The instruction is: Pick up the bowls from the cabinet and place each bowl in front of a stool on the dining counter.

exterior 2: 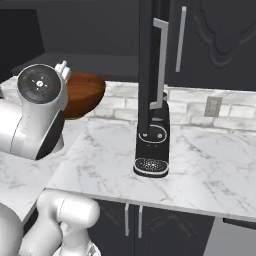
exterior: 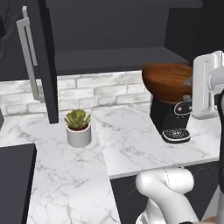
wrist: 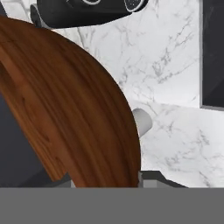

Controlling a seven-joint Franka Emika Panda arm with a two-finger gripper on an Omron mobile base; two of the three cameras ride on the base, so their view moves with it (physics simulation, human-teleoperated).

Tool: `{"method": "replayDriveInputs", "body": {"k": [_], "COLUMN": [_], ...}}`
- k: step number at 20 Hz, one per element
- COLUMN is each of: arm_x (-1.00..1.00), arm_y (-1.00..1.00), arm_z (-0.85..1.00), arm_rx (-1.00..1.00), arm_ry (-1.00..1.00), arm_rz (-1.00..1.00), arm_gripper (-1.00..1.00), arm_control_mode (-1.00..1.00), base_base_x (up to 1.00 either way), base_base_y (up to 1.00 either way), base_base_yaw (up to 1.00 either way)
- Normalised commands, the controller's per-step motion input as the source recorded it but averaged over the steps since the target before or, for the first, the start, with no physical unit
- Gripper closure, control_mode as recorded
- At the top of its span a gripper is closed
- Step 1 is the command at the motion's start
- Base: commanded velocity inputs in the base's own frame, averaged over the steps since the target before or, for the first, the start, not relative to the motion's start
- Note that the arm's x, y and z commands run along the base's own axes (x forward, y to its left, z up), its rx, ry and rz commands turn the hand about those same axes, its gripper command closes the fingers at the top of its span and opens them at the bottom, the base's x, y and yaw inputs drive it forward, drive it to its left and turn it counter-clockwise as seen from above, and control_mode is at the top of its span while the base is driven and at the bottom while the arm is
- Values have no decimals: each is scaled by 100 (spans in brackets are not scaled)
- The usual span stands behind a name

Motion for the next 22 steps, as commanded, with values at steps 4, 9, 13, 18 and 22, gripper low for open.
{"method": "replayDriveInputs", "body": {"k": [4, 9, 13, 18, 22], "arm_x": [-76, -56, -35, -6, 0], "arm_y": [0, 0, 0, 0, 0], "arm_z": [-9, -12, -10, -1, 0], "arm_rx": [0, 0, 0, 0, 0], "arm_ry": [9, 7, 1, 0, 0], "arm_rz": [-1, 0, 0, 0, 0], "arm_gripper": [100, 100, 100, 100, 100], "arm_control_mode": [-100, -100, -100, 100, 100], "base_base_x": [0, 0, 0, -54, -100], "base_base_y": [0, 0, 0, -21, -55], "base_base_yaw": [0, 0, 0, -13, -47]}}
